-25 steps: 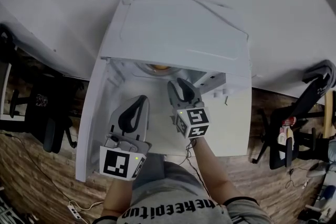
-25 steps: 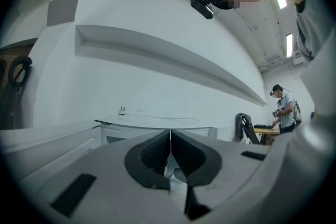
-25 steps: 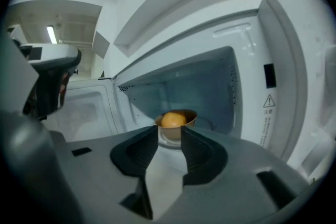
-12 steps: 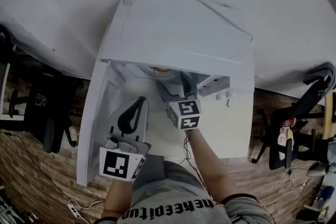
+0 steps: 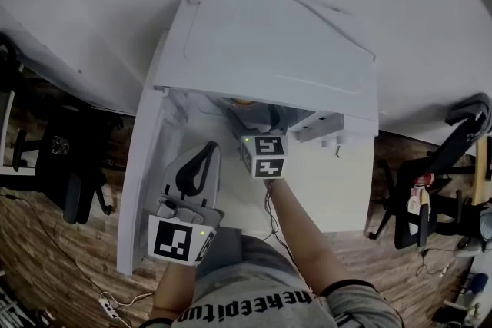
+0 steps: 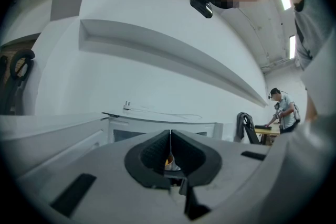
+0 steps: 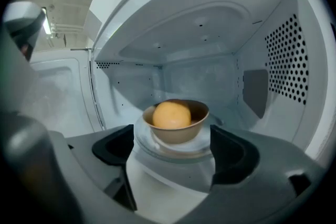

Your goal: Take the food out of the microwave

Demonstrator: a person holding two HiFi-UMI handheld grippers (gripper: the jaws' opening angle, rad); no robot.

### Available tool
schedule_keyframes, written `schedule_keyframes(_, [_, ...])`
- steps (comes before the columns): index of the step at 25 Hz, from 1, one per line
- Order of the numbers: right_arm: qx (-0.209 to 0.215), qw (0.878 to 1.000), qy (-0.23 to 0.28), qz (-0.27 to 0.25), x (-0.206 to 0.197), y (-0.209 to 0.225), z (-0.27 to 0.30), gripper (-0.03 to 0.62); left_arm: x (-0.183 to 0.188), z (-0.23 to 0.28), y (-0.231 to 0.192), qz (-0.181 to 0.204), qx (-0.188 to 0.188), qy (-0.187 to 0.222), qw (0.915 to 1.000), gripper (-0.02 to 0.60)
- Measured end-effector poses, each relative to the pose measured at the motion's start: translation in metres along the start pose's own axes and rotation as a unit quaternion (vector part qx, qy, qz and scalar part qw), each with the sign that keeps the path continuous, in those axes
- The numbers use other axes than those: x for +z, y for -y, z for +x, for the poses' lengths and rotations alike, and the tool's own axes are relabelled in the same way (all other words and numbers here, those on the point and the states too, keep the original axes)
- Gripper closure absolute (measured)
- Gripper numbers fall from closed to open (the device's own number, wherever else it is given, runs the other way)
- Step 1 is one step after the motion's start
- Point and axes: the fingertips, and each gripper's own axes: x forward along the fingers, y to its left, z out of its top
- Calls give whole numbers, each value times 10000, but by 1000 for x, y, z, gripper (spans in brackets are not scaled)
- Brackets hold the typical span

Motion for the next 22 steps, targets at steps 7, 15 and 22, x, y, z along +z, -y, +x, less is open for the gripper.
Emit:
schedule_keyframes(7, [-141, 9999, -88, -15, 1, -6, 15, 152, 1, -4, -5, -18, -15, 31, 10000, 572])
schedule_keyframes(15, [-541, 9985, -66, 46, 3, 0, 28, 148, 2, -11, -11, -45, -22, 30, 10000, 572])
schedule_keyframes(22, [-845, 9962, -190, 62, 1, 6, 32, 145, 1, -16, -17, -54, -7, 26, 10000, 572])
